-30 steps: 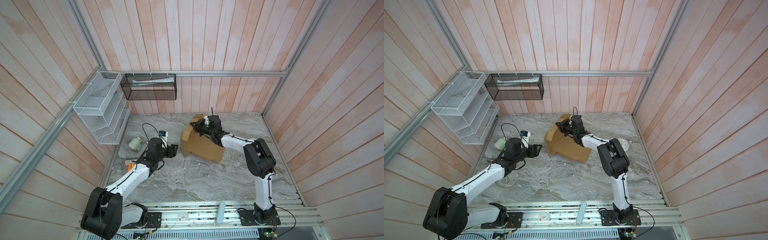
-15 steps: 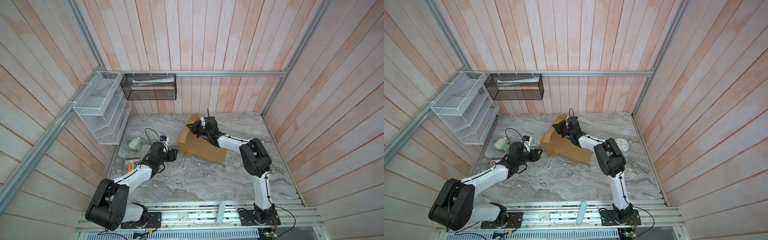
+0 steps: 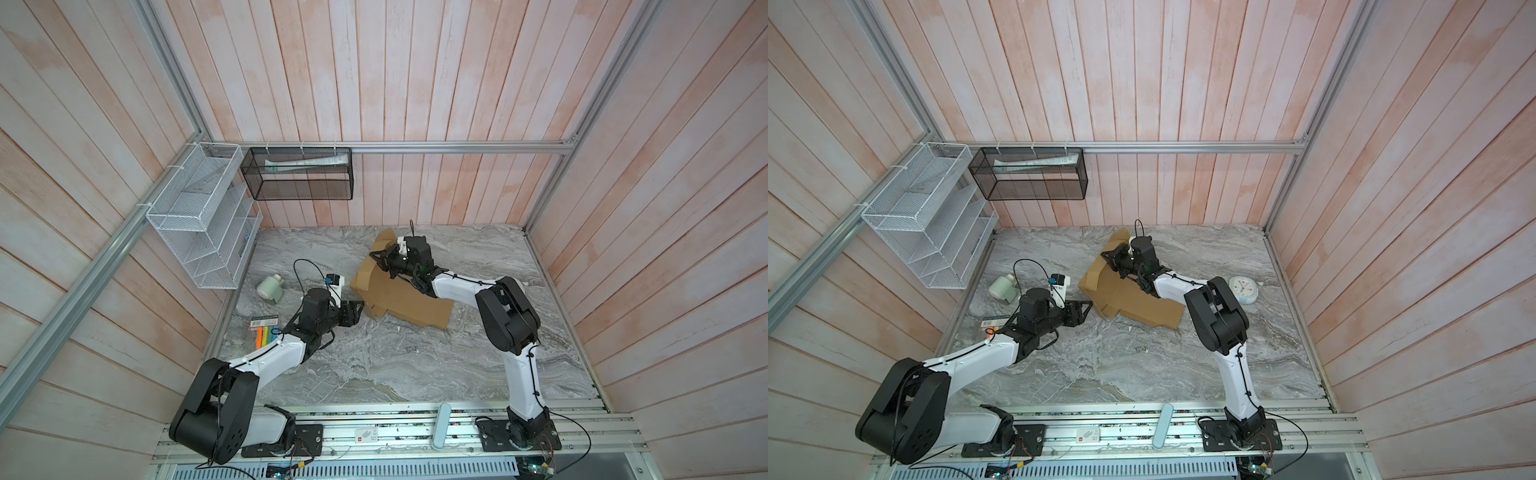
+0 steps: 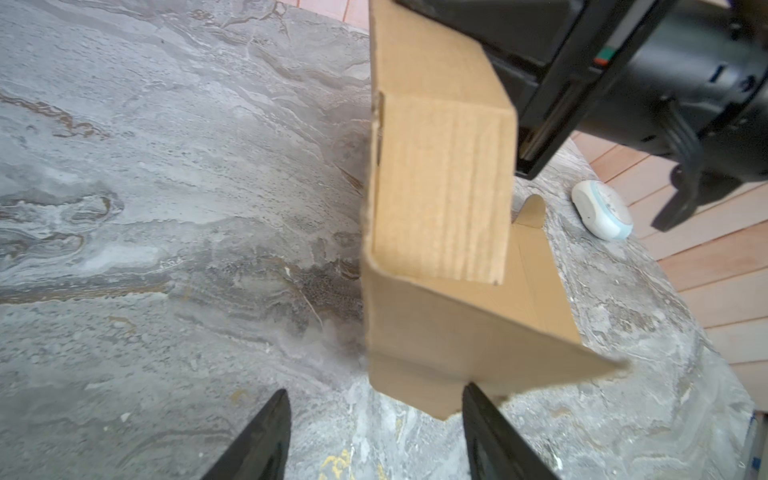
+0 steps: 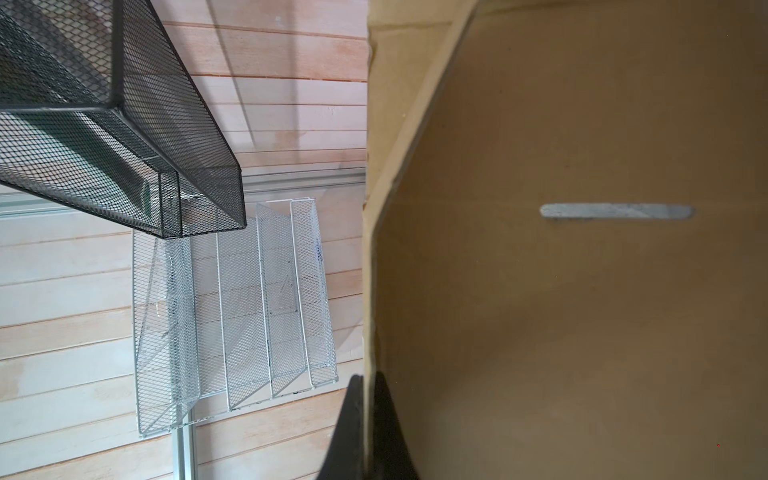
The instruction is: Fold the paper box
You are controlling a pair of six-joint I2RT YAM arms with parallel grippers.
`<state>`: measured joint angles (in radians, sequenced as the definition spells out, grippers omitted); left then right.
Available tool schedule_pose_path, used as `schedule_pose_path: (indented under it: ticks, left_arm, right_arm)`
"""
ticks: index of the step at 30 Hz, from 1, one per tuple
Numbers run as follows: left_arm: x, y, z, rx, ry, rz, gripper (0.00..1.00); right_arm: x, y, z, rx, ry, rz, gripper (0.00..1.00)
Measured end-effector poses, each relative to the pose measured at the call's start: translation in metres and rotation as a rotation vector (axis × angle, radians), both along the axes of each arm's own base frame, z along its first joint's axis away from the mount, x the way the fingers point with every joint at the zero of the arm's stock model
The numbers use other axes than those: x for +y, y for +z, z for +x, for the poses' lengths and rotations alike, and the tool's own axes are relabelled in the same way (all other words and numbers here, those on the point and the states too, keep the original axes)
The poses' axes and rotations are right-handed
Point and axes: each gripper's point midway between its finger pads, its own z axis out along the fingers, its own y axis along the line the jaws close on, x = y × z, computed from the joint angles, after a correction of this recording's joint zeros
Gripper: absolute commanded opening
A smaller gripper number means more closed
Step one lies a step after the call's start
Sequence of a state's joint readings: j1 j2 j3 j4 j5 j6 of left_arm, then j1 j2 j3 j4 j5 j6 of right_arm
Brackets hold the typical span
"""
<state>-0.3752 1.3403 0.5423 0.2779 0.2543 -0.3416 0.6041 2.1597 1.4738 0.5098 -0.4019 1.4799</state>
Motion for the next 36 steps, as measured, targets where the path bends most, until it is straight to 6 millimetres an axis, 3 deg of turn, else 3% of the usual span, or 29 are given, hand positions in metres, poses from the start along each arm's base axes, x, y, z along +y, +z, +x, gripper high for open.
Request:
schedule_pose_path:
  ticks: [13,27,36]
  left_arm:
    - [-0.008,0.000,-0.001,-0.024,-0.025,-0.002,0.59]
    - [-0.015,-0.006,-0.006,-0.015,-0.057,0.020,0.57]
    - [-0.018,-0.005,-0.008,-0.021,-0.065,0.020,0.58]
  right_arm:
    - [0.014,0.008,-0.011,-0.039,0.032,0.029,0.00]
    - [0.003,-0.027,-0.035,-0.045,0.062,0.045,0.00]
    - [0.009,-0.007,-0.032,-0.086,0.077,0.082,0.00]
